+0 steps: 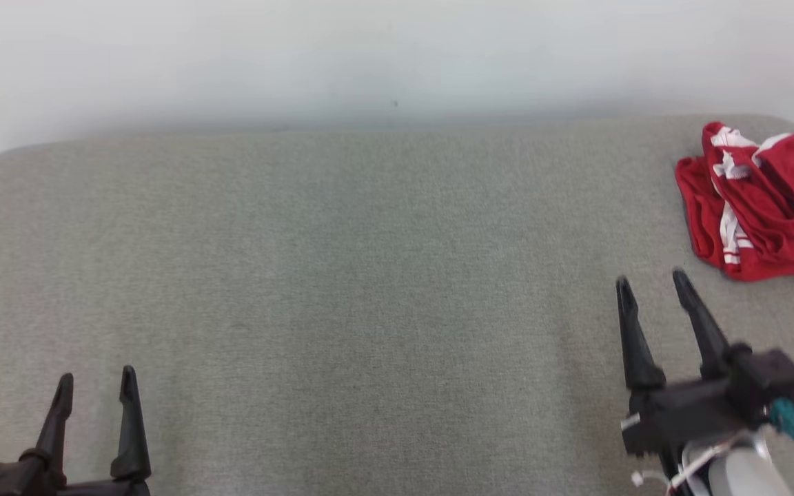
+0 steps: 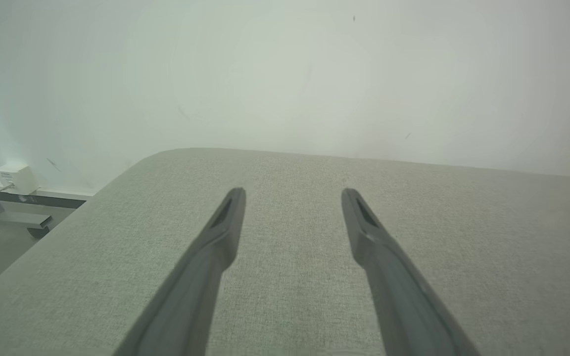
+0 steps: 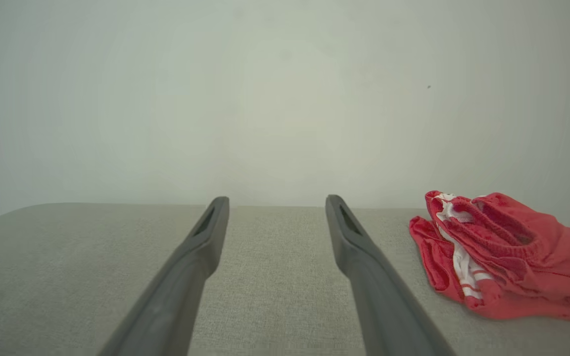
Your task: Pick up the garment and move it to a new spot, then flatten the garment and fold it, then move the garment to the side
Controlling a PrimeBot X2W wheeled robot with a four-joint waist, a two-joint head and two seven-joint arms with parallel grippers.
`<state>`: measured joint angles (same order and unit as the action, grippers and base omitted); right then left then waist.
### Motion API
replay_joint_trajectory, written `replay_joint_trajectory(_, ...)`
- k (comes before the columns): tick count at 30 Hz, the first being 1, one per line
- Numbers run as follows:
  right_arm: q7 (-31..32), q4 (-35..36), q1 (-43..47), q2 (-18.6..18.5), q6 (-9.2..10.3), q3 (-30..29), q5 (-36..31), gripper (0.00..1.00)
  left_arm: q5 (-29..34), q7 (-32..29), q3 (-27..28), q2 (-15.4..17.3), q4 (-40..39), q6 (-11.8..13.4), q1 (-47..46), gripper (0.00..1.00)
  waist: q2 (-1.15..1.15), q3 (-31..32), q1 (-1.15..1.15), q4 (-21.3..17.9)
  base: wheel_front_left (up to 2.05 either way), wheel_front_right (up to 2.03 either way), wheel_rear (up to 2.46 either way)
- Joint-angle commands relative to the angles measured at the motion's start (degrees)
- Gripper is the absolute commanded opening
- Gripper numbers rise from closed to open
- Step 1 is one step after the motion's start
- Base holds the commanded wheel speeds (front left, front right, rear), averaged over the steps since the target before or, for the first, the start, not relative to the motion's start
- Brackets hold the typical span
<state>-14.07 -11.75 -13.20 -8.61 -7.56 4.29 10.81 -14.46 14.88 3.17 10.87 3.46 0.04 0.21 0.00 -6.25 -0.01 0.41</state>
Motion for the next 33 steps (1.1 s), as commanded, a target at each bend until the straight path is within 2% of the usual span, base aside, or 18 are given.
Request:
replay_joint_trajectory(1,0.45,1.8,3.66,1.38,0.19,-1.32,-0.8,1.0,-0.22,0.25,-0.07,-0.25,0.51,0.13,1.16,1.0,0.0,2.29,0.01,1.44,0.0,0.0,0.0)
replay_joint_trajectory(8,1.31,5.04,11.04,3.81,0.19,-4.03,-1.55,1.0,-0.1,0.31,-0.19,-0.37,1.34,-0.09,3.91,1.0,0.0,4.88,0.01,2.01,0.0,0.0,0.0)
replay_joint_trajectory(16,1.64,6.05,16.4,5.18,0.19,-4.65,-2.7,1.0,0.41,0.32,-2.59,0.25,2.22,-3.07,5.93,1.0,0.0,6.98,0.01,2.33,0.0,0.0,0.0)
replay_joint_trajectory(24,2.07,6.0,16.98,5.42,0.2,-3.94,-2.66,1.0,0.52,0.34,-2.85,-0.56,2.38,-3.99,5.01,1.0,0.0,7.22,0.01,1.85,0.0,0.0,0.0)
replay_joint_trajectory(33,2.12,5.7,17.26,5.52,0.2,-4.2,-2.43,1.0,1.55,0.34,-2.19,-0.87,2.46,-3.66,4.94,1.0,0.0,7.31,0.01,1.2,0.0,0.0,0.0)
